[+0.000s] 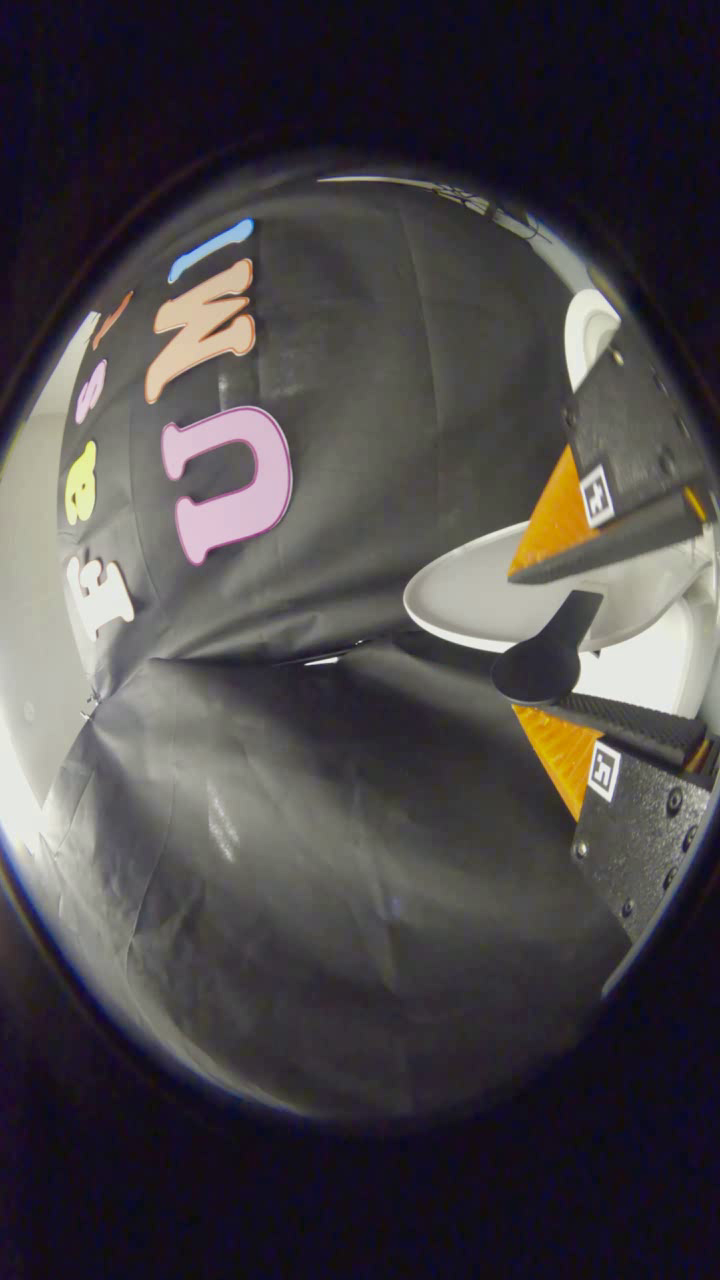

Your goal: Open the toilet lid.

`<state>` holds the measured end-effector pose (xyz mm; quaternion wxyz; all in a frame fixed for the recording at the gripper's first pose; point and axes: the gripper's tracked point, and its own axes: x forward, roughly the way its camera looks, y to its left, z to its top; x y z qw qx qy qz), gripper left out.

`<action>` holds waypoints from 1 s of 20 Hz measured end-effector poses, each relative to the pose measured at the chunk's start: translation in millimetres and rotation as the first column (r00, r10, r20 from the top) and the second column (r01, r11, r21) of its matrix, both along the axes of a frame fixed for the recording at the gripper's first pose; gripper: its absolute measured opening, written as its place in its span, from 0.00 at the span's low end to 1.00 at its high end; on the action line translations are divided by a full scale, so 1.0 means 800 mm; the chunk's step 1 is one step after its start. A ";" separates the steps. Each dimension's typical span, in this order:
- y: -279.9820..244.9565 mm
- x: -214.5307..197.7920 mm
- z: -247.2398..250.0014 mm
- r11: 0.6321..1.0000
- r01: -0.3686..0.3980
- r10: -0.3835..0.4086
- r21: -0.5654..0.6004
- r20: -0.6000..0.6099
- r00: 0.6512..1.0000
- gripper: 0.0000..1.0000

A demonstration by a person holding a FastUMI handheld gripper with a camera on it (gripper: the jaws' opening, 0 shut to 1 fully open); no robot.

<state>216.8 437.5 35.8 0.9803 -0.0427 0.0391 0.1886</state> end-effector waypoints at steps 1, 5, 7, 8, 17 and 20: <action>0.000 -0.006 0.006 1.000 -0.012 0.012 -0.005 0.026 1.000 0.70; -0.009 -0.026 0.038 0.999 -0.050 0.048 0.017 0.117 0.992 0.70; -0.022 -0.034 0.059 0.999 -0.029 0.023 0.031 0.170 0.985 0.71; -0.034 -0.037 0.070 0.999 -0.004 -0.003 0.036 0.195 0.981 0.71; -0.147 -0.088 0.119 0.993 0.115 -0.101 -0.020 0.336 0.937 0.75; -0.225 -0.092 0.117 0.968 0.246 -0.218 -0.046 0.330 0.919 0.76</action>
